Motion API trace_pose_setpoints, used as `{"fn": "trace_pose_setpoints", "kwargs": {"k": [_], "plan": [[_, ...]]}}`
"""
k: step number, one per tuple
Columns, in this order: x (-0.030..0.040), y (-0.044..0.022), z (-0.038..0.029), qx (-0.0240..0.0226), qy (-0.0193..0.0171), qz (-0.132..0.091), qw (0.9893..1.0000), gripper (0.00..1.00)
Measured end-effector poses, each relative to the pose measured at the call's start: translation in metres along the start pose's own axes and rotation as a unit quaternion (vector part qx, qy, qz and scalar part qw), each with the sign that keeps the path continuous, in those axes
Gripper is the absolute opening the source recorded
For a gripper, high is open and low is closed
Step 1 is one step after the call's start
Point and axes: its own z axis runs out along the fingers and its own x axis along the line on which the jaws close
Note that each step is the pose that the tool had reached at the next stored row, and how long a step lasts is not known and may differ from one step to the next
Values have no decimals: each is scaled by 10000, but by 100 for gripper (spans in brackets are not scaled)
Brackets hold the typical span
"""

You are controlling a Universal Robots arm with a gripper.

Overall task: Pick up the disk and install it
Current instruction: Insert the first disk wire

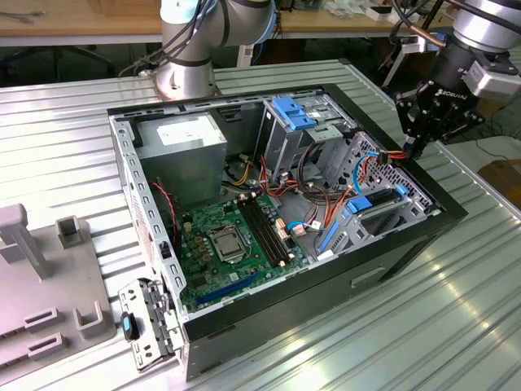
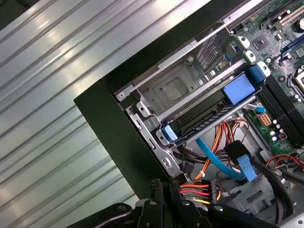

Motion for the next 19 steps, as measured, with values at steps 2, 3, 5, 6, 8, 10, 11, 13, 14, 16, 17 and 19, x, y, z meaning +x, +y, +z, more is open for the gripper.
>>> {"fn": "trace_pose_setpoints", "kwargs": {"k": [2,3,5,6,8,10,11,13,14,16,17,19], "plan": [[-28,20,-2,-6,0,52,10000,16],[-57,41,-3,-7,0,70,10000,16],[-111,80,-6,-8,0,93,10000,16],[-122,88,-7,-9,0,102,9999,16],[-133,97,-7,-13,-1,171,9999,16],[-135,97,-7,-21,-2,279,9996,16],[-136,98,-7,-25,-3,348,9994,16],[-138,99,-6,-33,-5,464,9989,16],[-138,99,-6,-36,-5,515,9987,16],[-139,100,-6,-45,-7,642,9979,16],[-140,101,-6,-49,-8,705,9975,16],[-141,101,-5,-57,-9,830,9965,16]]}}
